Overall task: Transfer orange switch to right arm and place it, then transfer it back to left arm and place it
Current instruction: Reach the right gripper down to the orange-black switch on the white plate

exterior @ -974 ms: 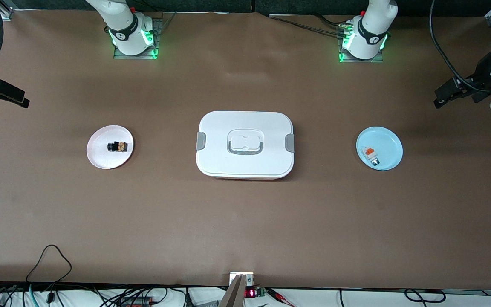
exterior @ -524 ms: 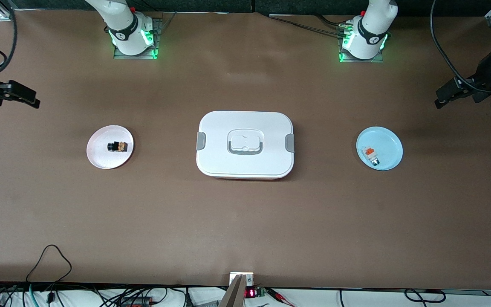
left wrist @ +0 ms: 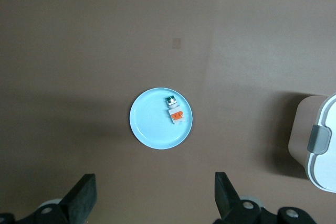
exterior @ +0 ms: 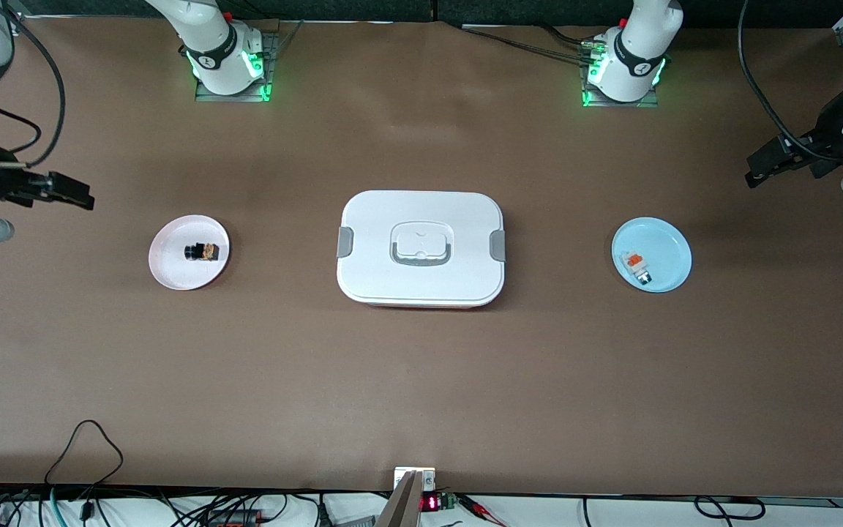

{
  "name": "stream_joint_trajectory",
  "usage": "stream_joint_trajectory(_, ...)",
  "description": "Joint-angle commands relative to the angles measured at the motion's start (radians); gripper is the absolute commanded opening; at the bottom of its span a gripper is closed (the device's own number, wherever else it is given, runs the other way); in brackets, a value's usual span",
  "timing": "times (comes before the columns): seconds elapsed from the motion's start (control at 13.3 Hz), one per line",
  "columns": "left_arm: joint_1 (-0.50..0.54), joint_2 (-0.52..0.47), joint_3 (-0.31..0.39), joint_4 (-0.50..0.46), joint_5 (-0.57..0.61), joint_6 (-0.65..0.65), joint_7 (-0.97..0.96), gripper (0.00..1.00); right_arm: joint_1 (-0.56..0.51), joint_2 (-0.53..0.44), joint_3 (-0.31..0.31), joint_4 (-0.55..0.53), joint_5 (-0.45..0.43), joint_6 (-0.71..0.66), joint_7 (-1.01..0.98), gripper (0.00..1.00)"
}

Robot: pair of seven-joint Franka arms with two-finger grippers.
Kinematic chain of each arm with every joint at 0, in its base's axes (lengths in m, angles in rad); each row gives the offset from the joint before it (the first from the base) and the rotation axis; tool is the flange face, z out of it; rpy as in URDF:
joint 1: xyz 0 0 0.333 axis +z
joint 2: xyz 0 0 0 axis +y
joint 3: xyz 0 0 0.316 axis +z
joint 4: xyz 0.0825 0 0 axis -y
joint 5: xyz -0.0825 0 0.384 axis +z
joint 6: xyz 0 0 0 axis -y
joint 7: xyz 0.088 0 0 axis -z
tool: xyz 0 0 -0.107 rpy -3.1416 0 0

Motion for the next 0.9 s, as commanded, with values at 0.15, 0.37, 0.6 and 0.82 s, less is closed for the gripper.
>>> stream_joint_trajectory(0.15, -0.003, 0.016, 0.001, 0.033, 0.026, -0.021, -0.009, 0.99, 0.008, 0.053, 0.017, -0.123, 0.010, 0.162, 0.003, 1.00)
stream_joint_trajectory(0.37, -0.002, 0.016, 0.002, 0.033, 0.025, -0.021, -0.007, 0.99, 0.008, 0.052, 0.057, -0.268, -0.004, 0.286, 0.005, 1.00)
stream_joint_trajectory(0.6, -0.003, 0.016, 0.002, 0.033, 0.026, -0.021, -0.007, 0.99, 0.005, 0.055, 0.057, -0.364, -0.004, 0.344, 0.005, 1.00)
stream_joint_trajectory(0.82, -0.002, 0.019, 0.002, 0.033, 0.026, -0.020, -0.007, 0.99, 0.002, 0.056, 0.057, -0.466, -0.004, 0.478, 0.005, 1.00)
